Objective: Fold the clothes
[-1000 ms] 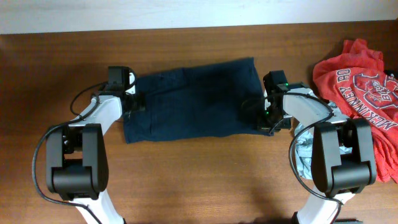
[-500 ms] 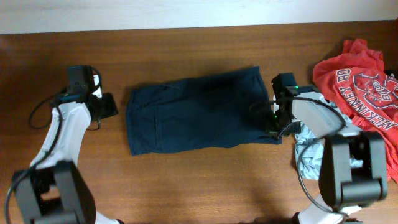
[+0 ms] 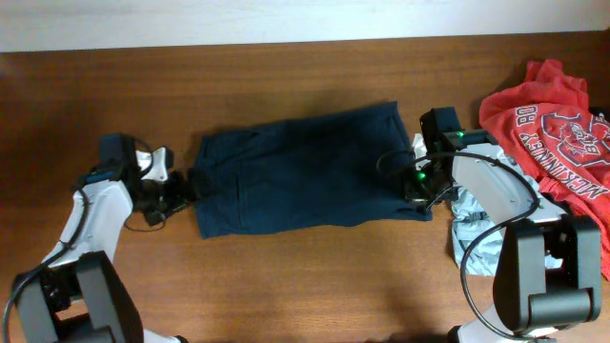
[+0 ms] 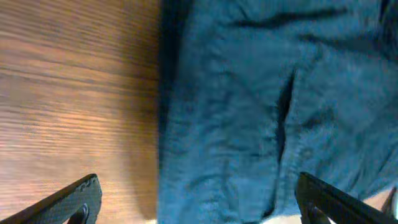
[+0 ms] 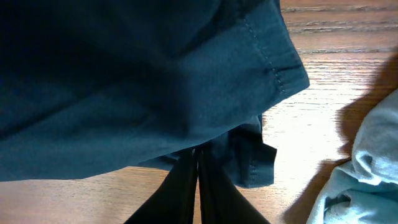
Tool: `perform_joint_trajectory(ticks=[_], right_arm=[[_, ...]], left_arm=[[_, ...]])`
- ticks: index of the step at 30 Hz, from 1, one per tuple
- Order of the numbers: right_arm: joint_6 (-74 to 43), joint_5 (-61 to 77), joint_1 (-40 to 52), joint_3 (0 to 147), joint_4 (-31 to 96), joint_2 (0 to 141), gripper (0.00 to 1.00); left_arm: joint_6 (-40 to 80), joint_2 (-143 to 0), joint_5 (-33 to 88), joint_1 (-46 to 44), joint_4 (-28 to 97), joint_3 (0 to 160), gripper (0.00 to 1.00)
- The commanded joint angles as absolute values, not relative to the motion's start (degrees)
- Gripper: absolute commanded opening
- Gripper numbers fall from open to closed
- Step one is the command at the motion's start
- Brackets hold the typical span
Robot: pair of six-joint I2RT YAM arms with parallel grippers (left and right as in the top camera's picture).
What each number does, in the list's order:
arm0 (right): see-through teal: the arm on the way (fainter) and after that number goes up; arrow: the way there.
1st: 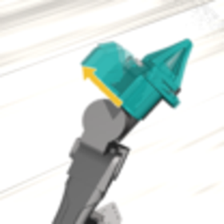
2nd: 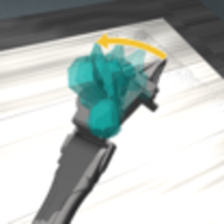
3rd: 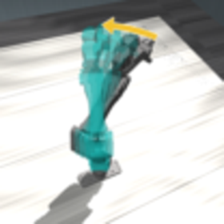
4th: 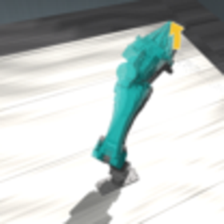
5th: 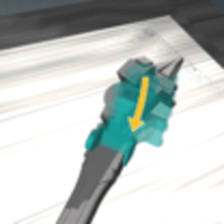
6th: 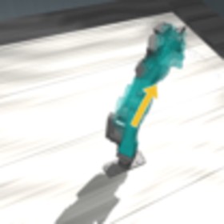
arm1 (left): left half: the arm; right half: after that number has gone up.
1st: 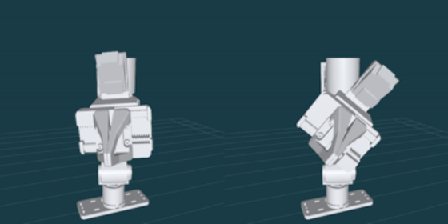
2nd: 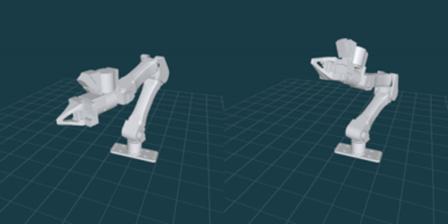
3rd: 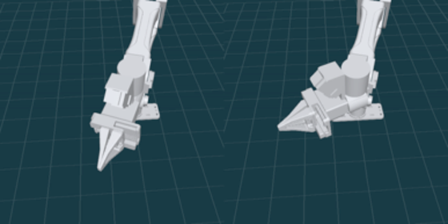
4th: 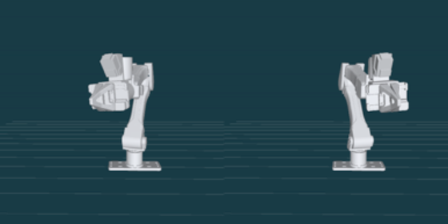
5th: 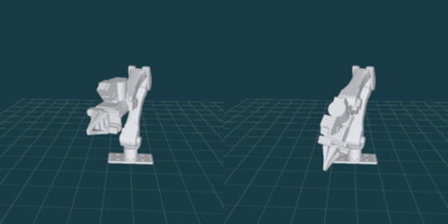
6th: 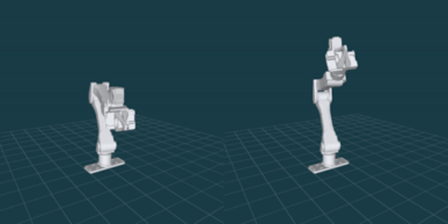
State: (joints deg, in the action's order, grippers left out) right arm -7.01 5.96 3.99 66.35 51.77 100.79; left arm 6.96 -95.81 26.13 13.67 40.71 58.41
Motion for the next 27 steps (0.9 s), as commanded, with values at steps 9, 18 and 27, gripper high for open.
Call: perform_joint_trajectory(ticks=[9,18,27], right_arm=[[-6.4,7.4,3.8,66.2,50.8,100.1,0.08],[-6.4,7.4,3.8,66.2,50.8,100.1,0.09],[-6.4,8.1,3.8,66.2,50.8,100.1,0.09]], left_arm=[[2.9,-105.4,35.4,14.0,31.4,54.6,0.91],[1.7,-114.5,47.0,12.8,22.1,54.7,0.68],[1.7,-114.5,46.1,10.4,18.0,54.7,0.03]])
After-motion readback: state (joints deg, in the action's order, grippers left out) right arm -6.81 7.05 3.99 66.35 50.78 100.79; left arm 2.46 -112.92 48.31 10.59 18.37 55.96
